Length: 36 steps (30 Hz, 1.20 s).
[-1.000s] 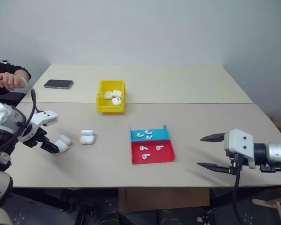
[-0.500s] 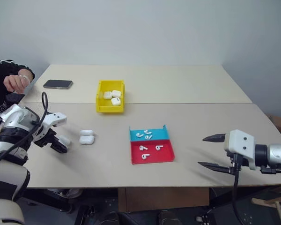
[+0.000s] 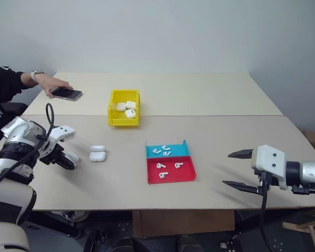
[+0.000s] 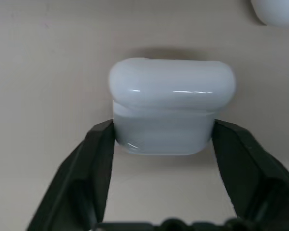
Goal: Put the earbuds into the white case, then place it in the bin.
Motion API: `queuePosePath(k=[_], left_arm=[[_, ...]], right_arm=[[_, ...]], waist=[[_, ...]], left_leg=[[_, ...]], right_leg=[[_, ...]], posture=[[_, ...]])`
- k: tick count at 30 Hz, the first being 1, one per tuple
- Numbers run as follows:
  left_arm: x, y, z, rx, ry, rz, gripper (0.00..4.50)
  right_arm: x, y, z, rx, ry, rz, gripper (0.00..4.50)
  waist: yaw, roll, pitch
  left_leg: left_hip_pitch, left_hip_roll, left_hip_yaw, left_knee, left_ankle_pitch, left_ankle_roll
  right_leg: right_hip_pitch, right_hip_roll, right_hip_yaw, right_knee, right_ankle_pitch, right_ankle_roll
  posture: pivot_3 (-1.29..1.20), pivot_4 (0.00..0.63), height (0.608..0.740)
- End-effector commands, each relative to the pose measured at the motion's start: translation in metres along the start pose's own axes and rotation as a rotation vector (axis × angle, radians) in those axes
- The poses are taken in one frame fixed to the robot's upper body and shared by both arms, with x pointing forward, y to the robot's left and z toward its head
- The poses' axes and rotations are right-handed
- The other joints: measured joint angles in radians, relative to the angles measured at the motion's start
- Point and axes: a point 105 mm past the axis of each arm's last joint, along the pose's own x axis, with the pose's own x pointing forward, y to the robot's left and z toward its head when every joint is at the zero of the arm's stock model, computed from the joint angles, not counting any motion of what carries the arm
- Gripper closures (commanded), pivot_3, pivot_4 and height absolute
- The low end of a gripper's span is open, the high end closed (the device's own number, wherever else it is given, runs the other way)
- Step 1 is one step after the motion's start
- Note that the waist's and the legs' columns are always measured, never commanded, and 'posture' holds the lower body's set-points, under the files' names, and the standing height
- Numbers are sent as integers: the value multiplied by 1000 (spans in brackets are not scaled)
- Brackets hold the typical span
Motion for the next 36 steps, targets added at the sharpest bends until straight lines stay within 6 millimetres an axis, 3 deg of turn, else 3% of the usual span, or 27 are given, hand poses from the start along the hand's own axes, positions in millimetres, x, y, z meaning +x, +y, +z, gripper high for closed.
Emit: queuePosePath(k=[1,7,11,15,20,23,25,26,30,34,36], left_arm=[[-5,2,-1,-5,-8,13,1751],[-15,4,11,46,-107,73,1751],[-39,-6,29,87,-302,65,1751],[-67,-30,41,219,-562,38,1751],[-90,-83,45,384,-971,11,1751],[-86,-112,35,433,-1074,-47,1751],[-91,-132,34,478,-1330,-88,1751],[-88,-138,30,495,-1369,-83,1751],[-70,-148,21,483,-1398,-141,1751],[-55,-152,11,528,-1470,-161,1751],[-48,-157,3,558,-1465,-196,1751]], right_arm=[[-5,-7,8,-43,-9,-35,0],[-6,-9,9,-53,-6,-47,0],[-10,-15,13,-72,1,-65,0],[-15,-18,22,-84,8,-62,0],[-13,-13,42,-82,5,34,0],[-6,-11,51,-104,23,100,0],[4,-10,55,-149,40,134,0],[10,-9,57,-169,42,160,0],[35,-11,59,-241,83,229,0],[61,-10,56,-366,141,295,795],[70,-9,56,-409,158,334,795]], waist=[[0,0,0],[0,0,0],[-1,0,0],[-10,1,0],[-11,3,-2],[-13,3,-2],[-13,4,-3],[-13,4,-3],[-21,4,-3],[-22,5,-4],[-23,5,-4]], left_leg=[[0,0,0,0,0,0],[0,0,0,0,0,0],[0,0,0,0,0,0],[0,0,0,0,0,0],[1,1,-1,2,0,1],[4,0,1,2,-1,1],[5,1,1,3,-1,1],[6,1,1,3,0,1],[7,1,2,3,0,1],[6,0,2,3,0,1],[5,1,2,3,0,1]], right_leg=[[0,0,0,0,0,0],[0,0,0,0,0,0],[0,0,0,0,0,0],[0,0,0,0,1,-2],[1,0,-1,2,4,-6],[4,-1,0,1,4,-6],[4,-1,1,1,4,-5],[5,-1,1,1,4,-5],[5,0,2,1,4,-4],[4,0,3,1,4,-3],[3,0,3,1,6,-7]], posture=[[0,150,740],[0,150,740],[0,150,740],[0,150,740],[0,150,740],[0,150,740],[0,150,740],[0,150,740],[0,150,740],[0,150,740],[0,150,740]])
